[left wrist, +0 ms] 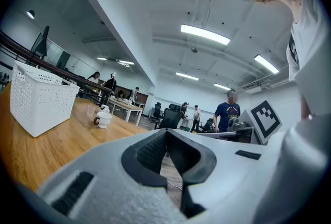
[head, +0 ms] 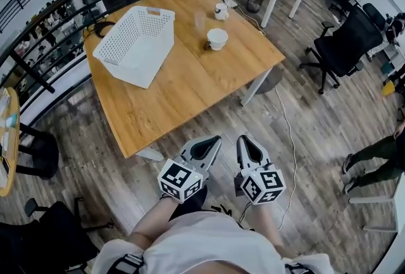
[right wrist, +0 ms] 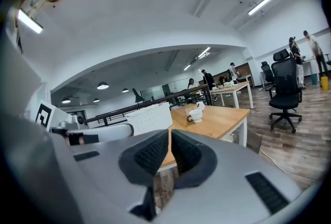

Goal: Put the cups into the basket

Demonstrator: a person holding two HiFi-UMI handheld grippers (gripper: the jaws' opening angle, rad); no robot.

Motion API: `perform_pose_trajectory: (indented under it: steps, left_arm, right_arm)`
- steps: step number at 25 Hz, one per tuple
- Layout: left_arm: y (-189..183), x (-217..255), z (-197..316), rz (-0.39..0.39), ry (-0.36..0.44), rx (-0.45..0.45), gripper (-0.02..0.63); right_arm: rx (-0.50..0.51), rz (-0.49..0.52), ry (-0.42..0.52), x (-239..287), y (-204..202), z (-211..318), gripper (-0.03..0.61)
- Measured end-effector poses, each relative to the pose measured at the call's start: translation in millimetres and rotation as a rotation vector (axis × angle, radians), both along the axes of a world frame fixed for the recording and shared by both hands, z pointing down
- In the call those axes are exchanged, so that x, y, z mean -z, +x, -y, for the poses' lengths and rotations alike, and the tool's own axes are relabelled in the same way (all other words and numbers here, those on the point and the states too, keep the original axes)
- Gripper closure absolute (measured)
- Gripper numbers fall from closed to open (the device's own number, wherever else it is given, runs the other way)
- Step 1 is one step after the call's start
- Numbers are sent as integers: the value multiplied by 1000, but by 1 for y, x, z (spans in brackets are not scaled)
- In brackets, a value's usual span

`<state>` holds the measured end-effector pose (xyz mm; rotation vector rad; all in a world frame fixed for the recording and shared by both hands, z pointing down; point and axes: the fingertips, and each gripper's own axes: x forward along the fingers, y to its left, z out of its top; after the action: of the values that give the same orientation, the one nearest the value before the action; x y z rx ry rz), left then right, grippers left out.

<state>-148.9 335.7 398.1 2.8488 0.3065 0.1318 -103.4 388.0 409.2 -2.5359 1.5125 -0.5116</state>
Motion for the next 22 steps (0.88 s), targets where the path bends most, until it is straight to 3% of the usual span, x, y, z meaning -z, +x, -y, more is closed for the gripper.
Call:
perform_pose_trajectory:
  steps: [9,22]
  left_arm:
    - [51,-5,48,-14,-13,11,604]
    - [57,2,72,-41,-14,36,604]
  right_arm:
    - [31,7,11,-5,51,55,565]
    - [-4,18,9,-10,53,62,565]
